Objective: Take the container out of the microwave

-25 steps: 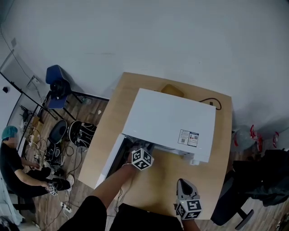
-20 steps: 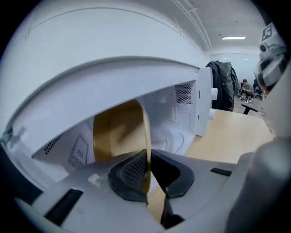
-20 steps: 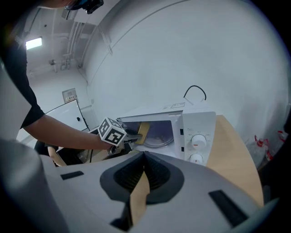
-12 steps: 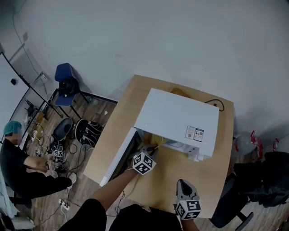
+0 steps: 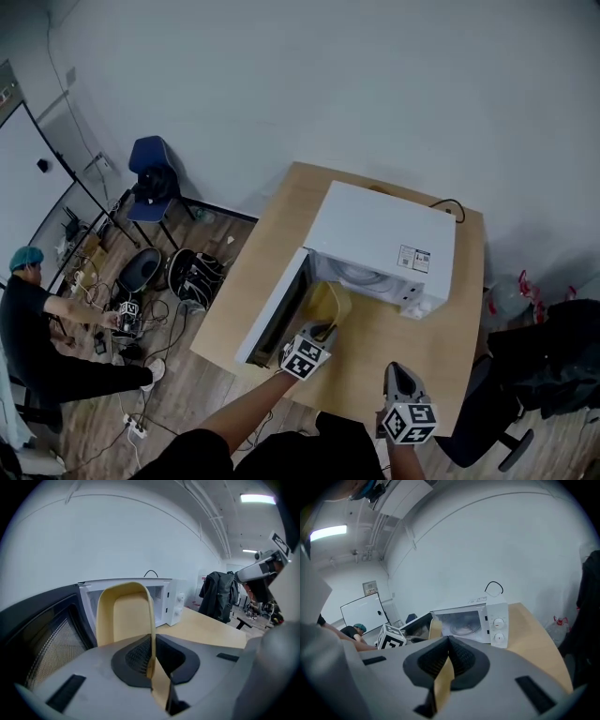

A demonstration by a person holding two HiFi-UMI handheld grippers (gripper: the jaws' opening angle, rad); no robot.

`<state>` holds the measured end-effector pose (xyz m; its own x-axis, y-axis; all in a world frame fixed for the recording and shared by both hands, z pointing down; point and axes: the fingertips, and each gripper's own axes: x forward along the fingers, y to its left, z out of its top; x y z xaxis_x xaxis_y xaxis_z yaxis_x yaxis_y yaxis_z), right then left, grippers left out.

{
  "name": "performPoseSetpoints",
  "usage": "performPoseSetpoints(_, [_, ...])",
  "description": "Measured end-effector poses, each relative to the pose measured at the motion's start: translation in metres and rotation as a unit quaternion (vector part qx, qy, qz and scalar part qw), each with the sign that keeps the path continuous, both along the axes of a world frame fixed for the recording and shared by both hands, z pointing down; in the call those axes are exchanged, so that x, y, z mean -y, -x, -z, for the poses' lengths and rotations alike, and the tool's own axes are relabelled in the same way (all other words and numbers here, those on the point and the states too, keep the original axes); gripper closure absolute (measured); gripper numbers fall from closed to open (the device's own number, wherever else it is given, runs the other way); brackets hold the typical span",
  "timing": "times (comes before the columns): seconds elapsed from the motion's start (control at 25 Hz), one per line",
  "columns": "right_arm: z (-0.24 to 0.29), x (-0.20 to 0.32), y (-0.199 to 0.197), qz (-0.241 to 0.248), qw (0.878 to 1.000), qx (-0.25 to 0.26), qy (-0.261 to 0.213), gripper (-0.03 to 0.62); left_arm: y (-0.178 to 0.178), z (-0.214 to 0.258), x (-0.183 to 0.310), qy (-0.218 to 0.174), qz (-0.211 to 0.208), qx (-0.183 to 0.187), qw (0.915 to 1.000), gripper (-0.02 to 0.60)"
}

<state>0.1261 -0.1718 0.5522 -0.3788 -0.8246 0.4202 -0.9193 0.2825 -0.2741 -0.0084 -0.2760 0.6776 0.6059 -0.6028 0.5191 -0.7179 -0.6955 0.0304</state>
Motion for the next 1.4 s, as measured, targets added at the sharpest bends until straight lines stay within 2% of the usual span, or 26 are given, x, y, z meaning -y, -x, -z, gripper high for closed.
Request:
performPoseSetpoints(0.16, [0.013, -0.032, 0.018, 0.008, 1.0, -0.004, -0.01, 0.536, 0.006, 0.008, -0.042, 0.002, 0.003, -0.022, 0.9997, 0.558])
performPoseSetpoints(0.36, [0.022, -0.069, 0.032, 0.007, 0.999, -0.024, -0.022, 0.536, 0.016, 0.046, -0.099, -0.016, 0.008, -0.05, 0.9986, 0.558])
performPoseSetpoints(0.52, [0.034, -0.102, 0.043, 0.008, 0.999, -0.039, -0.033, 0.536, 0.039, 0.075, -0.145, -0.034, 0.034, -0.073, 0.9962, 0.558])
performPoseSetpoints(0.72, [0.048, -0.142, 0.057, 0.012, 0.997, -0.064, -0.047, 0.536, 0.06, 0.117, -0.198, -0.038, 0.056, -0.104, 0.9923, 0.558])
performPoseSetpoints(1.04, [0.074, -0.189, 0.087, 0.032, 0.993, -0.085, -0.074, 0.536, 0.074, 0.171, -0.27, -0.069, 0.099, -0.141, 0.9827, 0.558])
performPoseSetpoints(1.2, [0.084, -0.202, 0.09, 0.035, 0.991, -0.092, -0.094, 0.536, 0.074, 0.198, -0.294, -0.096, 0.104, -0.149, 0.9786, 0.558])
performPoseSetpoints(1.4, [0.093, -0.218, 0.08, 0.031, 0.989, -0.095, -0.107, 0.536, 0.062, 0.203, -0.324, -0.114, 0.084, -0.136, 0.9806, 0.558])
